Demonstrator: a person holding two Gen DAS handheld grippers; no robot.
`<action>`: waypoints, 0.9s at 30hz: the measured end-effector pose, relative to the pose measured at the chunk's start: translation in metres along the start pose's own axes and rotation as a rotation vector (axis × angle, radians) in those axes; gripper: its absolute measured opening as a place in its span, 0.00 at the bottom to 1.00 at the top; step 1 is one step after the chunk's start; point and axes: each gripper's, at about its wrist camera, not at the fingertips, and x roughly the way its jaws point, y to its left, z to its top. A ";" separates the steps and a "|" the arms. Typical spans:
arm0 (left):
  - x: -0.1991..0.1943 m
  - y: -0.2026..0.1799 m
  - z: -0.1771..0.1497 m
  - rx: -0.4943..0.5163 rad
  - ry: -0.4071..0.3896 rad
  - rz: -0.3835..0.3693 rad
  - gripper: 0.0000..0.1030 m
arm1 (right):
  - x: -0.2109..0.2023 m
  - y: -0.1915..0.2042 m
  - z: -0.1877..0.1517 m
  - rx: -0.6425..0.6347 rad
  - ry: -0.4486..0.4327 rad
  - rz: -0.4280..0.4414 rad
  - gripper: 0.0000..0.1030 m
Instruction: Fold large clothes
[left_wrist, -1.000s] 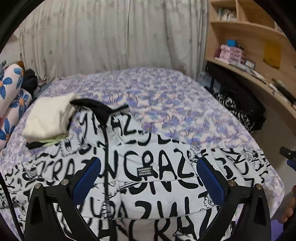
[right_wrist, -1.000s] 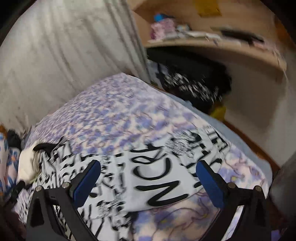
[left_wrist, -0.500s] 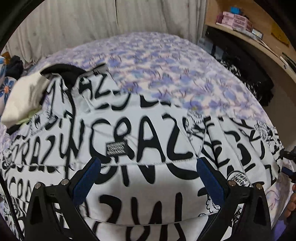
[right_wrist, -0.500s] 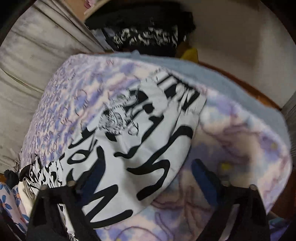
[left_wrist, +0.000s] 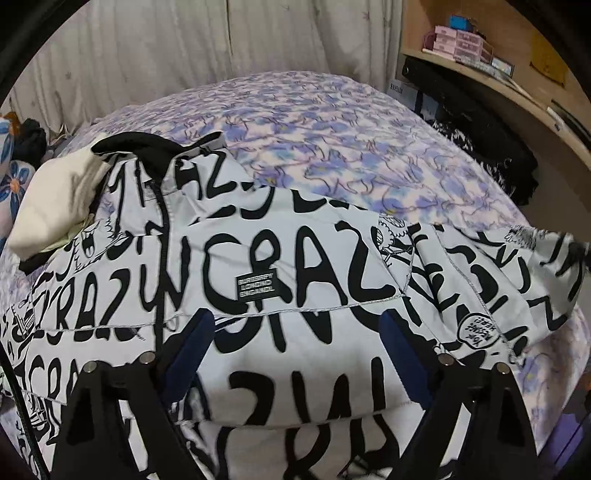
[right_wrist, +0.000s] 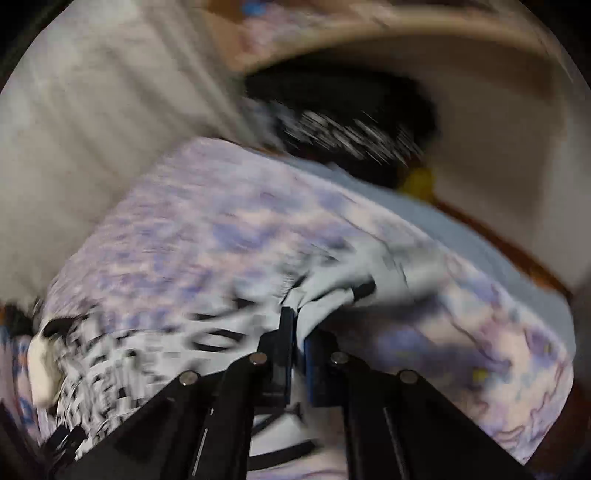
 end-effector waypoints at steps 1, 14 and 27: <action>-0.006 0.006 0.000 -0.012 -0.005 -0.005 0.87 | -0.012 0.021 -0.001 -0.051 -0.018 0.041 0.05; -0.048 0.111 -0.037 -0.176 -0.009 -0.046 0.87 | -0.007 0.219 -0.126 -0.536 0.183 0.363 0.10; -0.018 0.148 -0.074 -0.233 0.075 -0.123 0.87 | -0.005 0.240 -0.234 -0.613 0.307 0.383 0.46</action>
